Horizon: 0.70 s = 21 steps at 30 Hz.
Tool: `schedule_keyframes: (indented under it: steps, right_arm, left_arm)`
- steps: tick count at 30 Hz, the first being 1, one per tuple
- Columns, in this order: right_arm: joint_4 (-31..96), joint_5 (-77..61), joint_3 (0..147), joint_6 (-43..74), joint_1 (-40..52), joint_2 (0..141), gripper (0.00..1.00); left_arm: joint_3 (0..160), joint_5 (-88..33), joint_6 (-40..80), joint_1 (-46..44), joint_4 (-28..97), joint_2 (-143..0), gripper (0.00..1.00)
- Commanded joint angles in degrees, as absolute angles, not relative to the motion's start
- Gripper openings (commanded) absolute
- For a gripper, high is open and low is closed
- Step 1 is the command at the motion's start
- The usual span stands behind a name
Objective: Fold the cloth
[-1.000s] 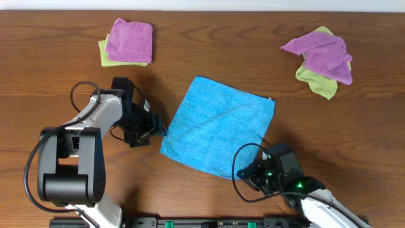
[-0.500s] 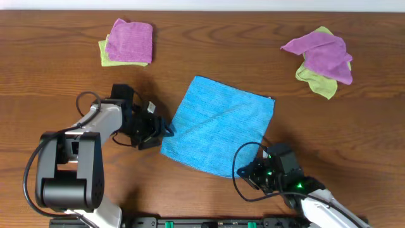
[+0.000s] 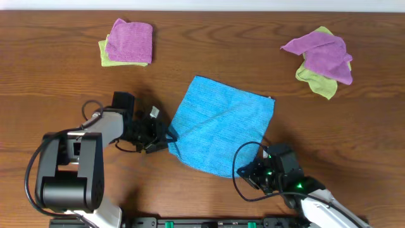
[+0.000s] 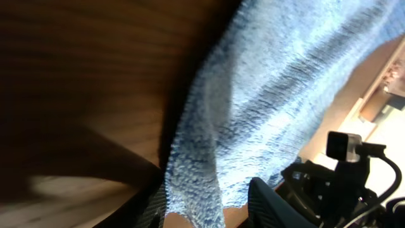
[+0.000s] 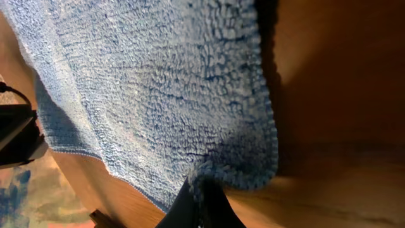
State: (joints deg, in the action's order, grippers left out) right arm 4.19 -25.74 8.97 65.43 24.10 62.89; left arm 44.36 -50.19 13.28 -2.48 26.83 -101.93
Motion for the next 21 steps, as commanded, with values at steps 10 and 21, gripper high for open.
schedule_keyframes:
  steps: [10, 21]
  right_arm:
    - [2.5, -16.1, 7.0, 62.8, 24.7, 64.8, 0.01]
    - [11.1, -8.8, 15.5, 53.1, 19.7, 64.8, 0.01]
  left_arm:
    - [39.1, -43.2, 12.4, -5.8, 23.0, -104.1, 0.06]
    - [39.1, -45.5, 8.7, -5.8, 31.5, -104.1, 0.06]
